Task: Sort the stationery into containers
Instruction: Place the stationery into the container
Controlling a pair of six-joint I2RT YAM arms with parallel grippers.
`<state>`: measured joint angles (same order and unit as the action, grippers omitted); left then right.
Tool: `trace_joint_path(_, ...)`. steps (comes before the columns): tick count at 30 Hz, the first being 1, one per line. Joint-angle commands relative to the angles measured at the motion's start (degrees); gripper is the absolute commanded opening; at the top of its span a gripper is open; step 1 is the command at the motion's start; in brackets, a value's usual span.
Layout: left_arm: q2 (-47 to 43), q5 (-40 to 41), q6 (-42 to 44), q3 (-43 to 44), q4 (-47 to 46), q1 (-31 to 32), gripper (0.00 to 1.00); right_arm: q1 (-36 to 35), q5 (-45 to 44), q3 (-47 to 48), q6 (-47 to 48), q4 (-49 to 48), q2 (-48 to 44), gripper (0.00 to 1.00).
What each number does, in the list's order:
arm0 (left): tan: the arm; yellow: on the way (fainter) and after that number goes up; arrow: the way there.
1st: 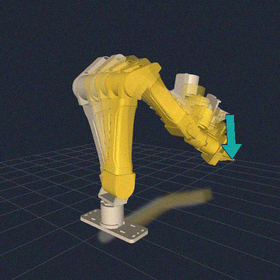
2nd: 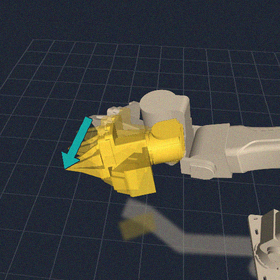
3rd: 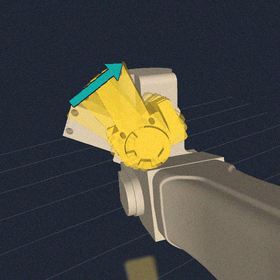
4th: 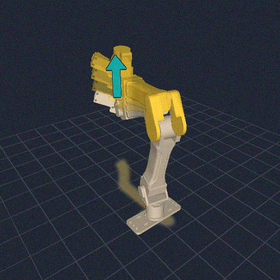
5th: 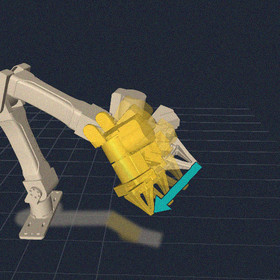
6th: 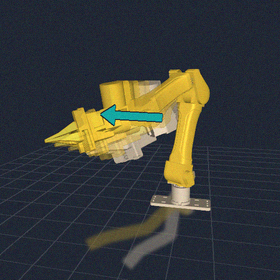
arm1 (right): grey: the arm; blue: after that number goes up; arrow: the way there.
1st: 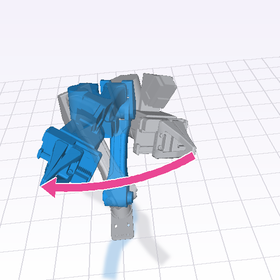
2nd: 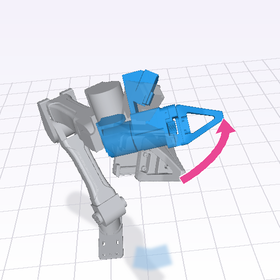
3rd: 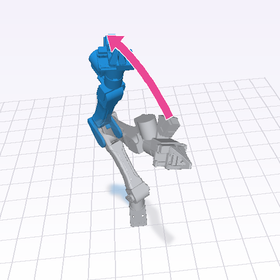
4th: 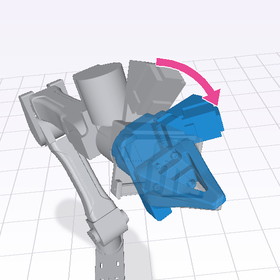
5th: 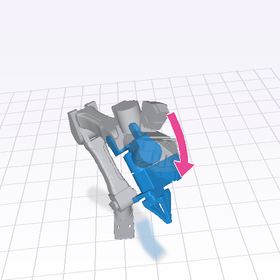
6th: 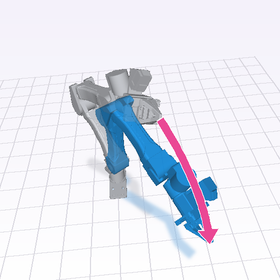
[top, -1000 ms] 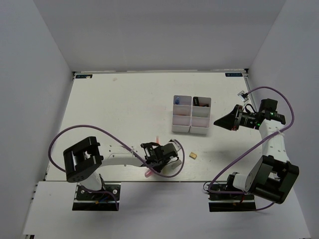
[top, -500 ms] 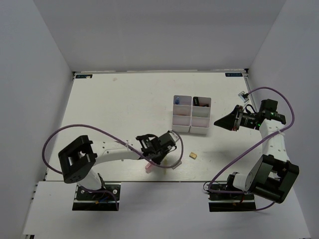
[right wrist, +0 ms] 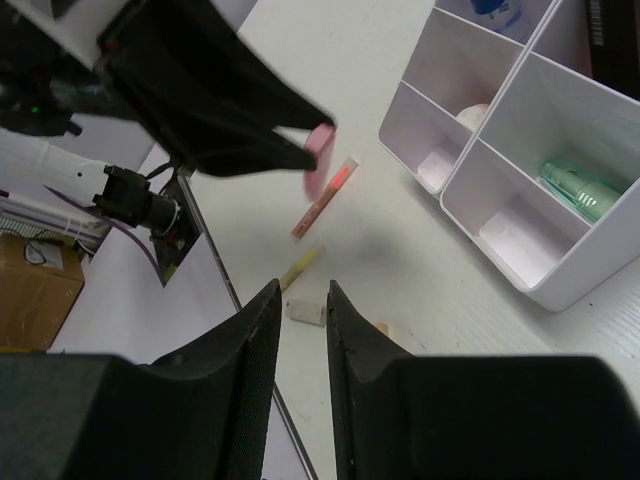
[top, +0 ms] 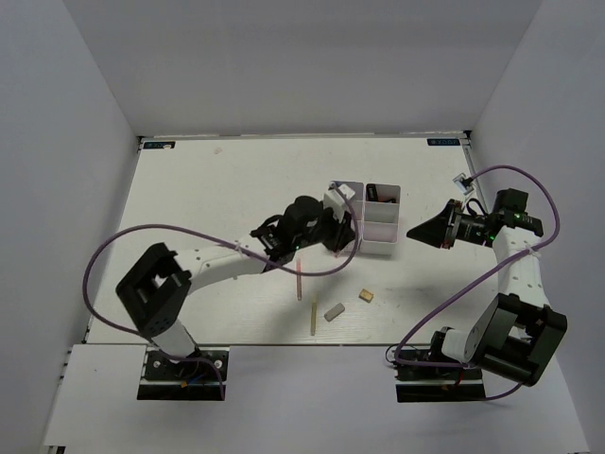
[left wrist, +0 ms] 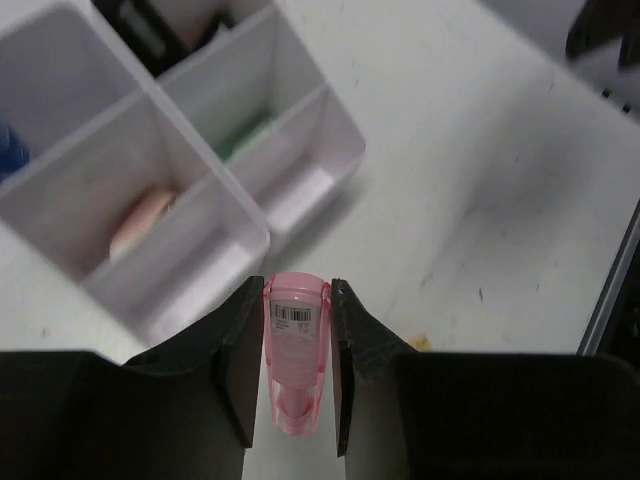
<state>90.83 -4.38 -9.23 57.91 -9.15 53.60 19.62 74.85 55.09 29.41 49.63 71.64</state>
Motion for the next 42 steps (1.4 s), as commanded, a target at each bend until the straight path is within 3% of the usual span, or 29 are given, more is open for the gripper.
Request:
trace_joint_path(1,5.4,-11.9,-0.5,7.9,-14.8,-3.5,0.00,0.5,2.2,2.0,1.6,1.1,-0.1,0.28)
trace_joint_path(10,20.6,-23.5,-9.0,22.3,-28.7,-8.5,0.00,1.3,3.2,2.1,3.5,2.4,0.2,0.28)
trace_joint_path(25,31.3,-23.3,-11.2,28.7,-36.8,-9.7,0.00,2.1,6.3,3.8,10.6,9.2,1.8,0.28)
trace_joint_path(33,33.4,-22.3,-8.5,29.8,-34.3,-9.7,0.00,2.6,7.7,6.0,19.5,18.1,3.7,0.33)
trace_joint_path(38,34.6,-22.1,-6.4,30.4,-31.9,-9.7,0.13,3.4,8.8,8.5,27.7,25.6,6.0,0.34)
trace_joint_path(39,34.5,-21.8,-5.5,30.2,-30.7,-9.6,0.21,3.5,9.0,8.6,28.9,28.1,6.6,0.36)
trace_joint_path(42,34.5,-21.4,-4.2,30.1,-29.5,-9.6,0.28,3.8,9.6,11.5,38.5,38.3,8.9,0.36)
